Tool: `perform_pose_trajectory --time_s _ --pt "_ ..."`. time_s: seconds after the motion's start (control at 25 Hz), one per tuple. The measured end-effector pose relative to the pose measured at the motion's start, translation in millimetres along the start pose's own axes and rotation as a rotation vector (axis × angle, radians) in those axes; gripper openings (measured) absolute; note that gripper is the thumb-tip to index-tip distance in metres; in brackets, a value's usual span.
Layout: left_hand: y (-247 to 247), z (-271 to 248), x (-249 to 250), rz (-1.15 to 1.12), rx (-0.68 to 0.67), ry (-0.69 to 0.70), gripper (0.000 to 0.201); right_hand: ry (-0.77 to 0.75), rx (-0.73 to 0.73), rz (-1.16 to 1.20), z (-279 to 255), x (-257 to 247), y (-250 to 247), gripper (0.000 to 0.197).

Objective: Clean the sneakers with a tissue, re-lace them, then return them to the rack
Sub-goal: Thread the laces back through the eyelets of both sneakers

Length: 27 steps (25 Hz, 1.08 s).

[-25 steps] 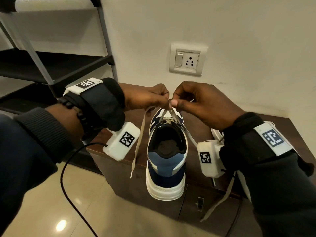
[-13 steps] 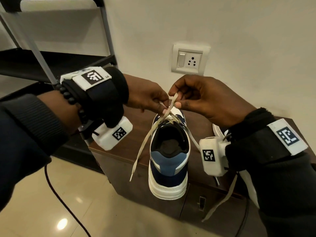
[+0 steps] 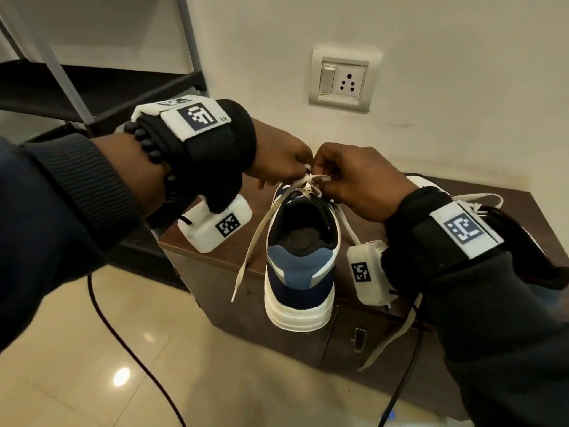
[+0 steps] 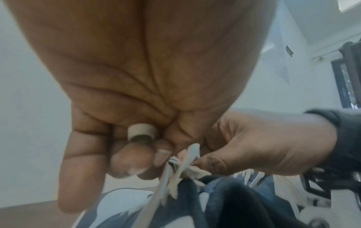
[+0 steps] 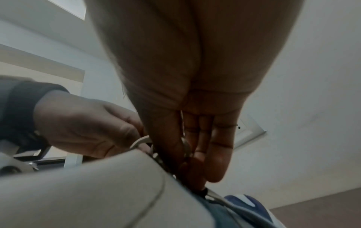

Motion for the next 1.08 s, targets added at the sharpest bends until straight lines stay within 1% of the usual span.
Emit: perform_pose_trajectory --time_s 0.12,0.16,0.2,0.24,0.32,0.4,0.44,0.48,0.56,0.6,0.64,0.72,0.76,0.8,0.88,0.92,1.0,1.04,1.08 --pt "-2.5 -1.7 -1.5 -0.284 0.023 -0.019 0.020 0.036 0.016 0.078 0.9 3.9 -2.0 0.018" --pt "-2.6 -3.7 0.0 -0.347 0.021 -0.009 0.025 0.041 0.035 0.108 0.9 4.1 -6.4 0.019" --pt "-3.4 -5.6 1.7 -0.357 0.019 0.018 0.029 0.035 0.066 0.117 1.2 3.1 -12.3 0.018" --pt "-4.1 -7.5 3.7 -0.314 0.016 0.056 0.030 0.025 0.100 0.107 1.3 1.4 -18.9 0.016" --pt "-5.5 -9.1 5.7 -0.211 0.032 0.121 0.027 0.010 0.141 0.104 1.4 -1.2 -27.1 0.009" --pt "-7.0 -7.4 0.6 -0.195 0.089 0.112 0.030 0.017 0.144 0.143 1.6 0.1 -26.9 0.011" --pt "-5.3 -7.2 -3.0 -0.203 0.105 0.081 0.034 0.044 0.131 0.145 2.2 4.0 -24.2 0.017" --pt "1.0 -6.6 -6.1 -0.213 0.088 0.048 0.039 0.089 0.091 0.127 1.9 9.9 -18.4 0.027" --pt "21.7 -3.2 -12.6 -0.238 -0.018 -0.021 0.050 0.223 -0.091 0.070 -2.0 25.9 6.1 0.048" --pt "32.5 -4.1 -15.5 -0.249 -0.082 -0.074 0.057 0.312 -0.179 0.065 -6.2 34.4 20.4 0.055" --pt "41.2 -4.9 -18.7 -0.258 -0.136 -0.131 0.066 0.389 -0.224 0.059 -9.4 43.8 32.1 0.059" --pt "52.8 -3.3 -22.7 -0.305 -0.199 -0.202 0.078 0.461 -0.233 0.026 -13.2 53.6 44.3 0.061" --pt "56.0 -2.5 -21.8 -0.347 -0.217 -0.202 0.077 0.477 -0.233 0.046 -14.6 56.9 49.4 0.062" --pt "58.3 -0.6 -21.4 -0.410 -0.230 -0.182 0.071 0.509 -0.224 0.128 -16.4 61.6 53.8 0.064" --pt "58.2 1.1 -18.7 -0.556 -0.239 -0.099 0.056 0.628 -0.151 0.451 -22.9 72.4 60.1 0.066" --pt "57.1 1.3 -17.4 -0.607 -0.243 -0.050 0.052 0.675 -0.112 0.591 -26.8 74.5 62.3 0.066" --pt "53.3 2.4 -17.9 -0.626 -0.257 0.024 0.044 0.704 -0.086 0.747 -28.8 70.6 66.5 0.064" --pt "51.2 1.8 -18.0 -0.590 -0.242 0.040 0.035 0.691 -0.089 0.789 -26.6 68.1 69.4 0.063" --pt "47.7 -0.2 -19.4 -0.528 -0.192 0.032 0.030 0.676 -0.089 0.822 -25.3 63.4 70.6 0.061"
Point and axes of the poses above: each hand's wrist, its own z-axis towards the middle knuckle, its own y-axis out of the palm, x = y × z, the point moved 9 cm from there along z, towards the middle knuckle, and after that the axes turned 2 degrees about -y, right-handed, at the moved point
